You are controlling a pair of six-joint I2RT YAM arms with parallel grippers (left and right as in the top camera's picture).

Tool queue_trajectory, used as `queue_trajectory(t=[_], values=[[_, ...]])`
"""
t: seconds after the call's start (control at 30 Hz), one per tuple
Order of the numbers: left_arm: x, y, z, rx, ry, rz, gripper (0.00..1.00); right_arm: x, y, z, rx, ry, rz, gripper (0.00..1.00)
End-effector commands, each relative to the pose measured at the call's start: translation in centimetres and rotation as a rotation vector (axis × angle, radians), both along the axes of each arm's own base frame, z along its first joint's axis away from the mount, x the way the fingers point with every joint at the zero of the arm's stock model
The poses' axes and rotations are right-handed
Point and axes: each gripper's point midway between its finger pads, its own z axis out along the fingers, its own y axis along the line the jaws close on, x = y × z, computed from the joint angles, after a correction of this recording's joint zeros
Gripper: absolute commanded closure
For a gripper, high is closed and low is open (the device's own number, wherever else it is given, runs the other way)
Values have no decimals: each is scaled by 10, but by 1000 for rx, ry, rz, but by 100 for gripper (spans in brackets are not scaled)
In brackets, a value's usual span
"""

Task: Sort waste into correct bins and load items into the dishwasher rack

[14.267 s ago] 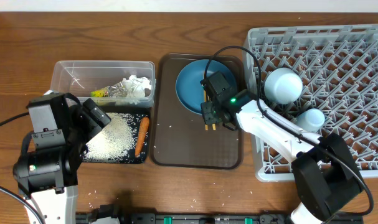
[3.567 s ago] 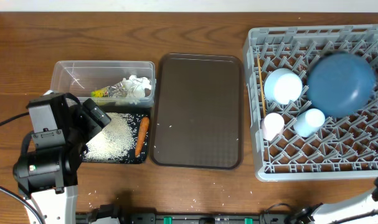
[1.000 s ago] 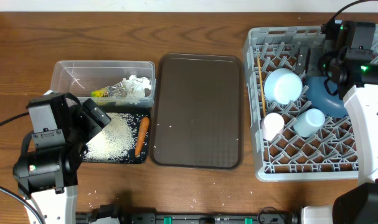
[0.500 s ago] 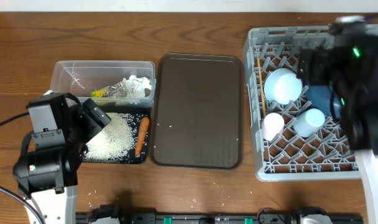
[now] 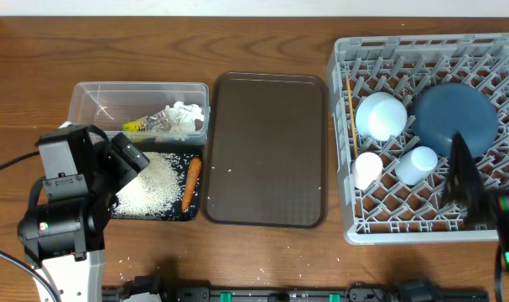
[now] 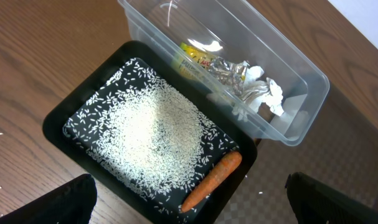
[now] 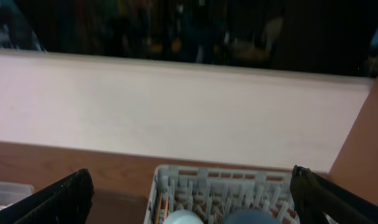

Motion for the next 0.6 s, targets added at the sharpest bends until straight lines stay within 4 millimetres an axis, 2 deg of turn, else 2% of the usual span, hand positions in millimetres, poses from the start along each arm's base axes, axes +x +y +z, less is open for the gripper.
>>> queue_trajectory(t=[0.0, 0.2, 0.37, 0.57], values=[[-1, 1, 1, 0, -2, 7, 0, -4, 4, -23, -12, 29, 29, 1], [-1, 1, 1, 0, -2, 8, 1, -8, 14, -65, -10, 23, 89, 1], [-1, 1, 1, 0, -2, 7, 1, 12, 19, -93, 19, -25, 100, 1], [-1, 1, 1, 0, -2, 7, 1, 38, 17, -130, 139, -109, 81, 1]])
